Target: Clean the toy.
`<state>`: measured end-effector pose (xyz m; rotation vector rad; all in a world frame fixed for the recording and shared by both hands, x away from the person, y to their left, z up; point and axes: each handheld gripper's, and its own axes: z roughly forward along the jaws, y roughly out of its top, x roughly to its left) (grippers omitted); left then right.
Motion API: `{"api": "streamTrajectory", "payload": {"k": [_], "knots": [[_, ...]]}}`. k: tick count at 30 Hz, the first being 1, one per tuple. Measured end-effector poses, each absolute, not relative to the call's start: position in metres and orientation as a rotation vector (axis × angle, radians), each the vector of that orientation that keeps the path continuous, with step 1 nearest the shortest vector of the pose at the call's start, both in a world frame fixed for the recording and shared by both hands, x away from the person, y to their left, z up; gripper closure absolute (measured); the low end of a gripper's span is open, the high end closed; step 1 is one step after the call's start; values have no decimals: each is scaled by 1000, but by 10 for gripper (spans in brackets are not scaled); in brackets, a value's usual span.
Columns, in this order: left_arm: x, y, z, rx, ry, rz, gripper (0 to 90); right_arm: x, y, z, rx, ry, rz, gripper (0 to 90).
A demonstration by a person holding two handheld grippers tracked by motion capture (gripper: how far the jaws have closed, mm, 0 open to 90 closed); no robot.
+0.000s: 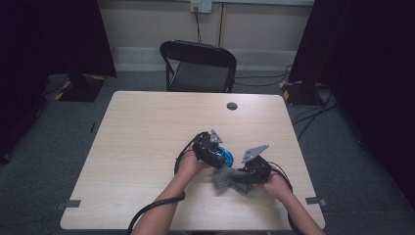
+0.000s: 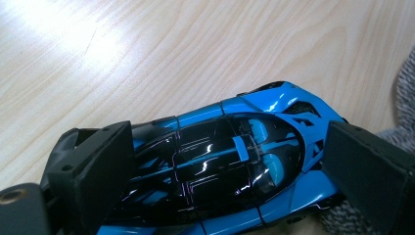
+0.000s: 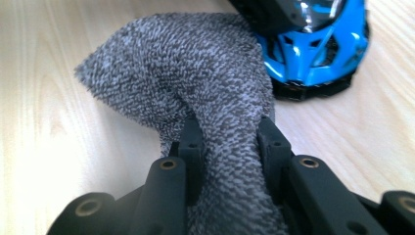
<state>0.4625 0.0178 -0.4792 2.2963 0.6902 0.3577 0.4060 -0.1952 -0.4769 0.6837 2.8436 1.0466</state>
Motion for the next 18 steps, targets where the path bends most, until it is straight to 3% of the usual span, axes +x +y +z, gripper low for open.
{"api": "streamTrajectory", "payload": {"k": [18], "knots": [[462, 18, -479, 2292, 692, 358, 55, 416, -219, -477, 809, 2785, 1043, 699]]}}
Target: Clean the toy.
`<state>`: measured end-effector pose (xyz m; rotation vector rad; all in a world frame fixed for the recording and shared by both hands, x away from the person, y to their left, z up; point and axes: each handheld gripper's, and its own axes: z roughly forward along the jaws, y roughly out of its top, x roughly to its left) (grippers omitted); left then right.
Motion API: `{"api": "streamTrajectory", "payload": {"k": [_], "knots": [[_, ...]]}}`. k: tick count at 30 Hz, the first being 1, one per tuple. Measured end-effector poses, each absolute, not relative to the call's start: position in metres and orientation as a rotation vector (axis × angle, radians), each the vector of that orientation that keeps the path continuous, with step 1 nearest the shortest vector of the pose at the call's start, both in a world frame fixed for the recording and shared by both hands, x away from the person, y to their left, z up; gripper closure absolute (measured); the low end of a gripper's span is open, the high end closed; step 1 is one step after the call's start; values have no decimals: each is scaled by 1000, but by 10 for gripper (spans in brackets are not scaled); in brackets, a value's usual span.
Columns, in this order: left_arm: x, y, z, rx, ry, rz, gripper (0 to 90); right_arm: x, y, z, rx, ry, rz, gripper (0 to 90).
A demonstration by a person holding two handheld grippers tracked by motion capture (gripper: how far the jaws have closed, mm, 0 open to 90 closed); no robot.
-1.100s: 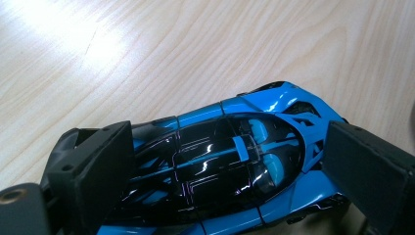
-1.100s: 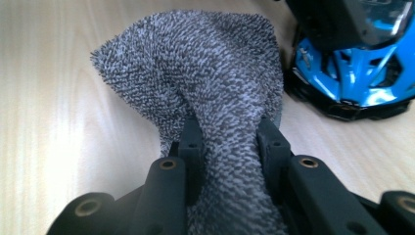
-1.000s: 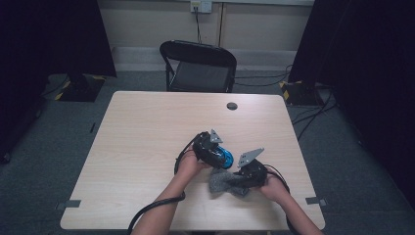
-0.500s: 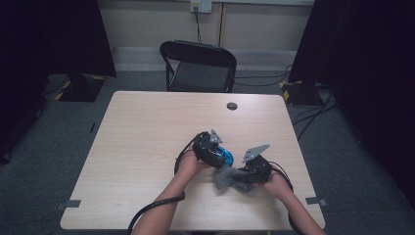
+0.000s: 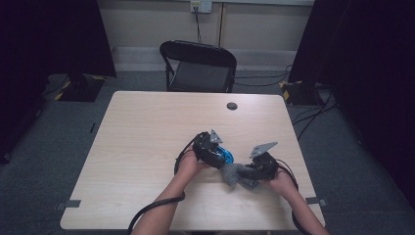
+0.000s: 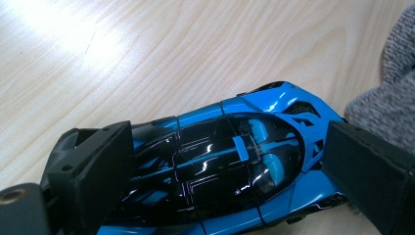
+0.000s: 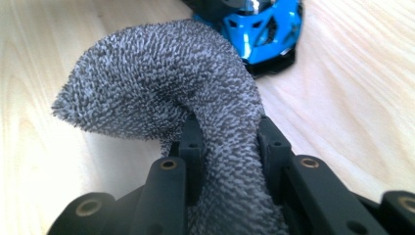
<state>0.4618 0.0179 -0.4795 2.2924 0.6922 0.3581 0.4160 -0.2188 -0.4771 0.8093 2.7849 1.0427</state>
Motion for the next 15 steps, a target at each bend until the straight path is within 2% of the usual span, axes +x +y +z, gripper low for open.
{"api": "streamTrajectory", "payload": {"k": [15], "knots": [[462, 18, -480, 2292, 693, 359, 55, 426, -237, -479, 901, 2719, 1046, 700]]}}
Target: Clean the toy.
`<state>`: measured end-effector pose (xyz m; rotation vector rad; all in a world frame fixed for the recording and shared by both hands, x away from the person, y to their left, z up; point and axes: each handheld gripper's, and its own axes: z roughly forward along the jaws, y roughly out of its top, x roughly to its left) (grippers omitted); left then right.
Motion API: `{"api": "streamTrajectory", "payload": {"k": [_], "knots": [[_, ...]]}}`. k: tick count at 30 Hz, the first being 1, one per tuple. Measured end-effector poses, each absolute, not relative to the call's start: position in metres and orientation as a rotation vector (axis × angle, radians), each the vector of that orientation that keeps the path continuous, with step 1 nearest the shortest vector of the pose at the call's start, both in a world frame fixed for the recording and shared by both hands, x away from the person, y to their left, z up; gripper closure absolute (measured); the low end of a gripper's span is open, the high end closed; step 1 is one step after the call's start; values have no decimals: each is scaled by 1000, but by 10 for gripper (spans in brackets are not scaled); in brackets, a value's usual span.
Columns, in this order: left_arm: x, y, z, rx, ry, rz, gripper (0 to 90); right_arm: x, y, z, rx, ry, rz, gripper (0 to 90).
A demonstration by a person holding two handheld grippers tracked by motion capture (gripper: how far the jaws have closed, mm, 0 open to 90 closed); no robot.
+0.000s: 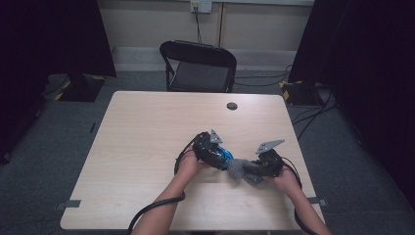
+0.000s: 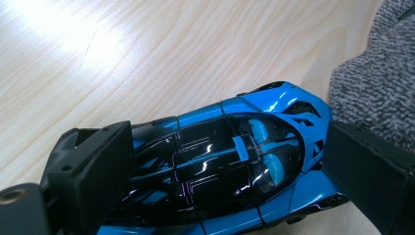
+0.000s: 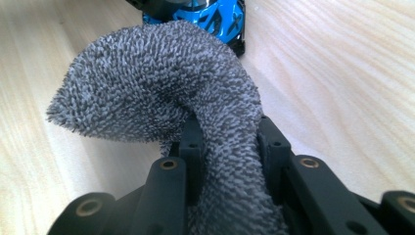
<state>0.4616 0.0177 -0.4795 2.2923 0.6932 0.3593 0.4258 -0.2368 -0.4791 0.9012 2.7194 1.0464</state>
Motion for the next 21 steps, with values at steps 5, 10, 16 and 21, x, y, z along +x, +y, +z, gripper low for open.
{"api": "streamTrajectory", "payload": {"k": [5, 10, 16, 21], "knots": [[461, 17, -479, 2293, 694, 359, 55, 429, -237, -479, 909, 2707, 1029, 701], [461, 18, -480, 2289, 685, 359, 50, 437, -244, -480, 979, 2664, 1034, 703], [461, 18, -480, 2283, 685, 355, 50, 443, -246, -481, 1044, 2620, 1031, 704], [460, 19, -481, 2269, 679, 345, 49, 454, -248, -477, 1152, 2532, 1010, 704]]}}
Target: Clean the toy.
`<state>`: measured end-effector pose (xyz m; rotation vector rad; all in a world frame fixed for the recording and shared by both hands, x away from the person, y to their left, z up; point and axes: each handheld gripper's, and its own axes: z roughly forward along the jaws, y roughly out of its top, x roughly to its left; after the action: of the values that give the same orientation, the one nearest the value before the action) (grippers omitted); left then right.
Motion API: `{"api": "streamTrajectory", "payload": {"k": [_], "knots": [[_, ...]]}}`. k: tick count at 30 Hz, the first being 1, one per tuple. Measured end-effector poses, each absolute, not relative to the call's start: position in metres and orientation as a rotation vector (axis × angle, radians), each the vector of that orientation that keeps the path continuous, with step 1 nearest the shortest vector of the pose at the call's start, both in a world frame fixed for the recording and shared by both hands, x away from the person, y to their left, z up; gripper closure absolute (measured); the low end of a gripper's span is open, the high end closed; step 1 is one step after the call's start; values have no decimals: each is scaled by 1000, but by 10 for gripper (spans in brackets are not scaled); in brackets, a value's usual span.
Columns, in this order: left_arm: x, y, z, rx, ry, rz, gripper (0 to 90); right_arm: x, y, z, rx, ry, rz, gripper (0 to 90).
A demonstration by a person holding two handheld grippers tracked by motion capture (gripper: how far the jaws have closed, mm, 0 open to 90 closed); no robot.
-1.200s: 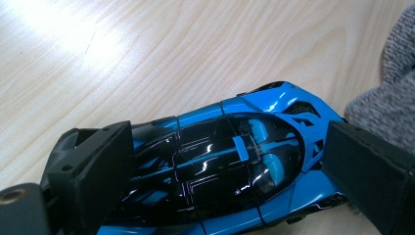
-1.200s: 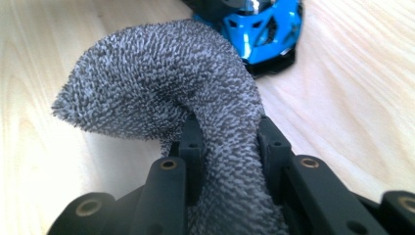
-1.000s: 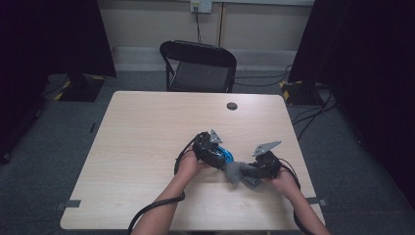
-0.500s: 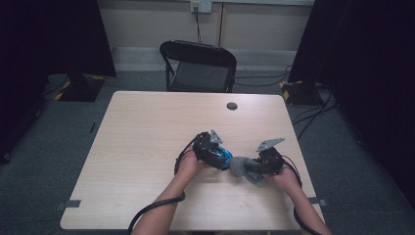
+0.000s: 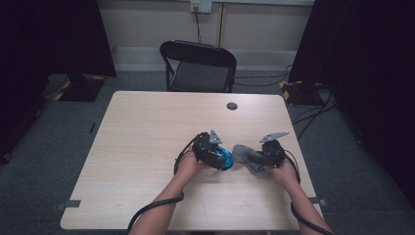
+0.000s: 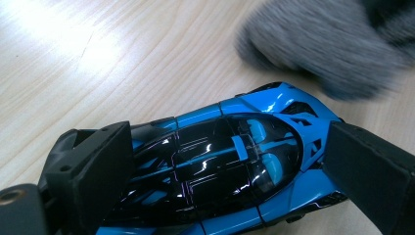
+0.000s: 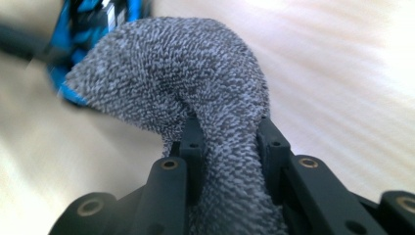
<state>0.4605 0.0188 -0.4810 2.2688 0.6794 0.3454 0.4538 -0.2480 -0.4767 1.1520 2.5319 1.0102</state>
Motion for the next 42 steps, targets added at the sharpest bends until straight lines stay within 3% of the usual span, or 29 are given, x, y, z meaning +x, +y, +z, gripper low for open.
{"api": "streamTrajectory", "payload": {"k": [6, 19, 21, 26, 32, 35, 36, 37, 42], "knots": [[460, 18, -481, 2264, 661, 332, 46, 471, -242, -474, 1243, 2447, 1023, 697], [459, 24, -484, 2230, 597, 278, 40, 529, -176, -474, 1263, 2404, 889, 683], [459, 24, -483, 2232, 585, 267, 40, 532, -163, -476, 1248, 2407, 884, 643], [460, 25, -483, 2238, 580, 258, 41, 530, -150, -477, 1237, 2404, 918, 411], [461, 23, -479, 2264, 595, 268, 67, 520, -164, -474, 1226, 2385, 920, 358], [463, 26, -476, 2273, 602, 295, 172, 517, -169, -481, 1217, 2399, 896, 428], [464, 28, -476, 2274, 610, 298, 180, 516, -169, -484, 1201, 2404, 887, 438], [464, 29, -474, 2275, 623, 304, 173, 515, -168, -487, 1186, 2396, 882, 521], [464, 35, -472, 2276, 643, 318, 173, 515, -160, -485, 1162, 2393, 850, 649]]}}
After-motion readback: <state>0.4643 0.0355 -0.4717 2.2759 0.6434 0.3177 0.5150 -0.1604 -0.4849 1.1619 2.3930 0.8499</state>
